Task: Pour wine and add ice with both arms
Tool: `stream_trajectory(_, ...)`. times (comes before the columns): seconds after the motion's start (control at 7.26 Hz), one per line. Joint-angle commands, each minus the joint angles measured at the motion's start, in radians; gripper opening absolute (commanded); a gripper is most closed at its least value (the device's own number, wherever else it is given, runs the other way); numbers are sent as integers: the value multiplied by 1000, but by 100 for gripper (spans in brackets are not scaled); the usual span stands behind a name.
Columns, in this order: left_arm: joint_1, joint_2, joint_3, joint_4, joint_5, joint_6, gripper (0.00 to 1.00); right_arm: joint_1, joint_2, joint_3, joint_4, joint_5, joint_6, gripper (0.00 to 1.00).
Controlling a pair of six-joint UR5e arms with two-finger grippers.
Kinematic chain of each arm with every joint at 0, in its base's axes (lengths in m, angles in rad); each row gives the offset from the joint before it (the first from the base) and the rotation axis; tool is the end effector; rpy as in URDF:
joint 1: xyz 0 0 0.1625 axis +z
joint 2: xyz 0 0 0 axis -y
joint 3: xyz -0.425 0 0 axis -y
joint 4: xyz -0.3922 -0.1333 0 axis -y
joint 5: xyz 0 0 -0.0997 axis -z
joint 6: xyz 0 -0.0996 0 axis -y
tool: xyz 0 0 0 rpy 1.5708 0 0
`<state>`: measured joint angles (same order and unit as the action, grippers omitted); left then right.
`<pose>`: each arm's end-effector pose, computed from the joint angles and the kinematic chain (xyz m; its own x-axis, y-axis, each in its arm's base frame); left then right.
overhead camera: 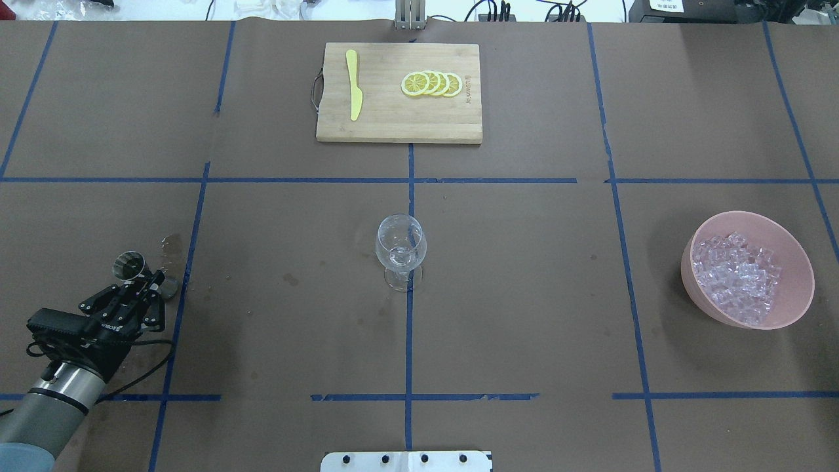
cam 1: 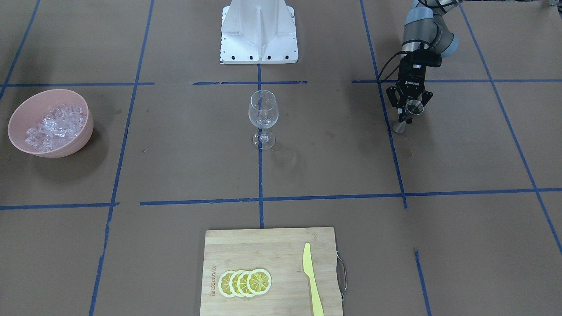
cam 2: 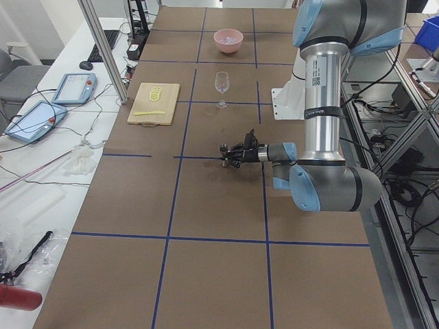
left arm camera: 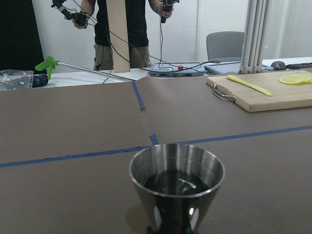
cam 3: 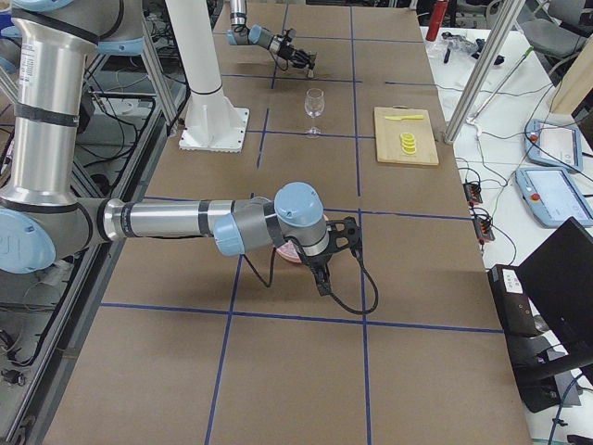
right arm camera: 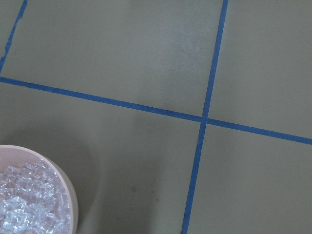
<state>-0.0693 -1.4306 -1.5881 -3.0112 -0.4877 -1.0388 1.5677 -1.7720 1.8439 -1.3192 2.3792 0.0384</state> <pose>0.3837 -0.2485 0.5466 0.6647 0.1921 -0.7220 0.6364 0.3606 0.6818 0.0600 -0.4228 0.5843 0.6895 -0.1955 0.6974 -0.0236 0.9563 0.2913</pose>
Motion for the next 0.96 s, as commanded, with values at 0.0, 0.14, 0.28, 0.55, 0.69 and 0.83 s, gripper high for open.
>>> stream_trajectory(0.0, -3, 10, -4, -119, 0, 64, 0, 0, 0, 0, 0, 0, 0, 100)
stream_trajectory(0.14, -1, 6, -31, -191, -9, 252, 0, 0, 0, 0, 0, 0, 0, 100)
stream_trajectory(0.28, -4, 2, -45, -309, -43, 422, 0, 0, 0, 0, 0, 0, 0, 100)
stream_trajectory(0.55, -44, -40, -56, -371, -130, 499, 0, 0, 0, 0, 0, 0, 0, 100)
stream_trajectory(0.69, -94, -72, -59, -347, -212, 508, 0, 0, 0, 0, 0, -2, 0, 100)
stream_trajectory(0.83, -151, -103, -72, -268, -289, 535, 0, 0, 0, 0, 0, -2, 0, 100)
